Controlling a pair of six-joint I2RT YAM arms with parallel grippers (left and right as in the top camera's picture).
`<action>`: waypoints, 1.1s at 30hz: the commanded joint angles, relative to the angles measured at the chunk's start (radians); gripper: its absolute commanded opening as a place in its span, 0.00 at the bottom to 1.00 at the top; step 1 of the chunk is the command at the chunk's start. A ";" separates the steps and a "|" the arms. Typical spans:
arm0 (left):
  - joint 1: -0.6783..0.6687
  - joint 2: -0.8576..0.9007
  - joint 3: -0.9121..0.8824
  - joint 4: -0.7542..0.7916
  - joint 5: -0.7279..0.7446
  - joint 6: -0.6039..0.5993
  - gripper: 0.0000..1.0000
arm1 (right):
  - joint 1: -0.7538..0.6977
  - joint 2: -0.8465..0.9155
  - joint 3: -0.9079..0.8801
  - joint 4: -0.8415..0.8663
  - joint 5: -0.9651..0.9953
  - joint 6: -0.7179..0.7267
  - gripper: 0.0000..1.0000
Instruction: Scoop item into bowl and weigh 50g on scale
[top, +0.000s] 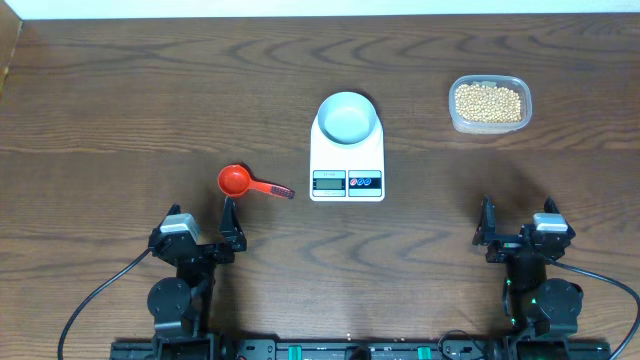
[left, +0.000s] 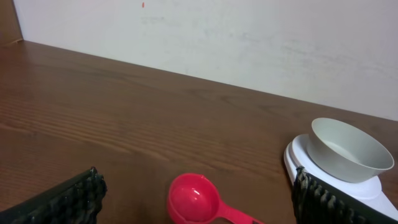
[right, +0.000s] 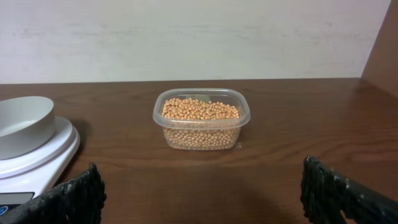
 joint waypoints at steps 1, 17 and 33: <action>-0.001 -0.004 -0.025 -0.021 -0.002 0.017 0.98 | 0.009 -0.005 -0.001 -0.002 0.019 -0.014 0.99; -0.002 -0.004 0.028 -0.017 -0.002 -0.010 0.98 | 0.009 -0.005 -0.001 -0.002 0.019 -0.014 0.99; -0.001 0.122 0.129 -0.026 -0.002 -0.018 0.98 | 0.009 -0.005 -0.001 -0.002 0.019 -0.014 0.99</action>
